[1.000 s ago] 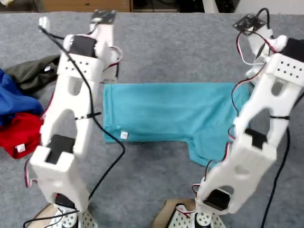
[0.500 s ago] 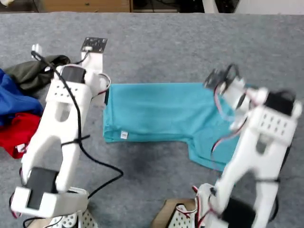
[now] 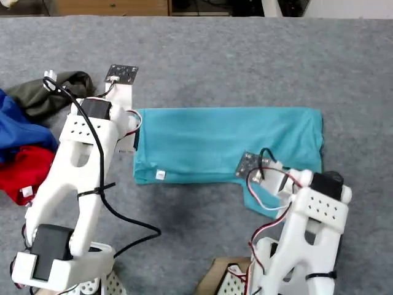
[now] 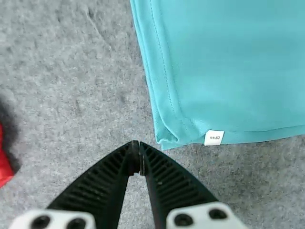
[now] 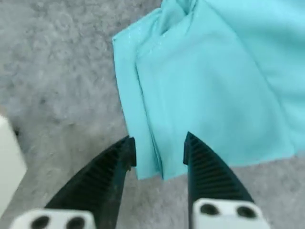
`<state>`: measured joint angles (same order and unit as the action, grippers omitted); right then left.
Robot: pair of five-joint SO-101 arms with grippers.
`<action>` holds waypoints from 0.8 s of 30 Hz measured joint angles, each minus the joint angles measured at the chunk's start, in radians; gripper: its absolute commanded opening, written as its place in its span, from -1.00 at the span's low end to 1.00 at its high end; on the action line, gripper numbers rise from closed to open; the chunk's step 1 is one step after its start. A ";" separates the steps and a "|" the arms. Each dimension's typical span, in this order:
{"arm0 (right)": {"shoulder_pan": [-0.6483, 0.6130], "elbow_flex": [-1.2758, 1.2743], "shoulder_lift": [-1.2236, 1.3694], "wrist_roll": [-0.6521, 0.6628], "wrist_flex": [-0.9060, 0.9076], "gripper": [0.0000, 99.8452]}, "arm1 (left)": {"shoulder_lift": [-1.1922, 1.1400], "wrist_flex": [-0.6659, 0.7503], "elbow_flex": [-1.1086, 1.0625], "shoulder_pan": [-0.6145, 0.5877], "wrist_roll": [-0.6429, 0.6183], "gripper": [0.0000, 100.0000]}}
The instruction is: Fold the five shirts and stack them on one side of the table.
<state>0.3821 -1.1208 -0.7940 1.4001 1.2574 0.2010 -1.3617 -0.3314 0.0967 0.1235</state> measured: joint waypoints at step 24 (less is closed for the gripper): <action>-0.002 -0.087 0.290 0.040 -0.272 -0.63 | 0.000 0.000 -0.006 0.000 0.000 -0.96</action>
<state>0.3805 -1.2083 -0.5040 1.4400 0.9858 0.2010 -1.3617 -0.3376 0.0967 0.1235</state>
